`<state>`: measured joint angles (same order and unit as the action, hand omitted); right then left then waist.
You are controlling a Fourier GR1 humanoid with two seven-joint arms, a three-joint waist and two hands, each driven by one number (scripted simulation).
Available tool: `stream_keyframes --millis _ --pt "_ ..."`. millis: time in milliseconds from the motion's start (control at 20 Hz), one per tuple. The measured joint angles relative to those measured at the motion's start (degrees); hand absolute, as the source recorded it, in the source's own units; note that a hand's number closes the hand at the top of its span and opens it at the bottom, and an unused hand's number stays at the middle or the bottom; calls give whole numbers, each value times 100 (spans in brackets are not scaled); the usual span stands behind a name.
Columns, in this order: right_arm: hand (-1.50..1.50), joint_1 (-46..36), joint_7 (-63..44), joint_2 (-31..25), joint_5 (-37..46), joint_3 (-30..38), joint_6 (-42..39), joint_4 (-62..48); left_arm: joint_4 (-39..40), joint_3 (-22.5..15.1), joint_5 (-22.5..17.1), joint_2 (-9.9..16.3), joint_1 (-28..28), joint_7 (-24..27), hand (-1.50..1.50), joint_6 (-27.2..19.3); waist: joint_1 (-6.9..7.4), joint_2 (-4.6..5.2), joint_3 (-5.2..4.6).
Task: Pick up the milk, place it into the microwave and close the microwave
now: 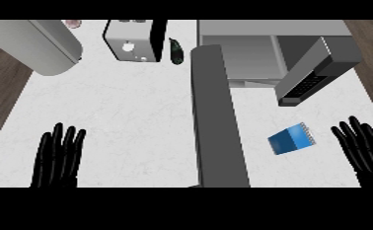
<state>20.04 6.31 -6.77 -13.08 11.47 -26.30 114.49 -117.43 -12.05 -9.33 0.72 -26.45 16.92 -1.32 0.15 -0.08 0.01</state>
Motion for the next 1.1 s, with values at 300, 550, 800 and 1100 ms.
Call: stream_keyframes --millis 300,550,800,1100 --pt "-150 -221 547 146 499 83 45 -834 181 -100 6 24 -304 430 -150 105 6 2 -1" --pt "-150 -676 1095 176 913 332 375 -1851 27 -140 -54 98 -645 635 -150 218 28 4 1" --pt "-150 -1007 1826 137 1375 453 646 -2928 121 82 -302 264 -737 787 -150 439 29 7 2" --pt "-150 -1437 2647 -50 1671 584 801 -4203 56 -18 -204 239 -927 910 -150 407 28 7 3"
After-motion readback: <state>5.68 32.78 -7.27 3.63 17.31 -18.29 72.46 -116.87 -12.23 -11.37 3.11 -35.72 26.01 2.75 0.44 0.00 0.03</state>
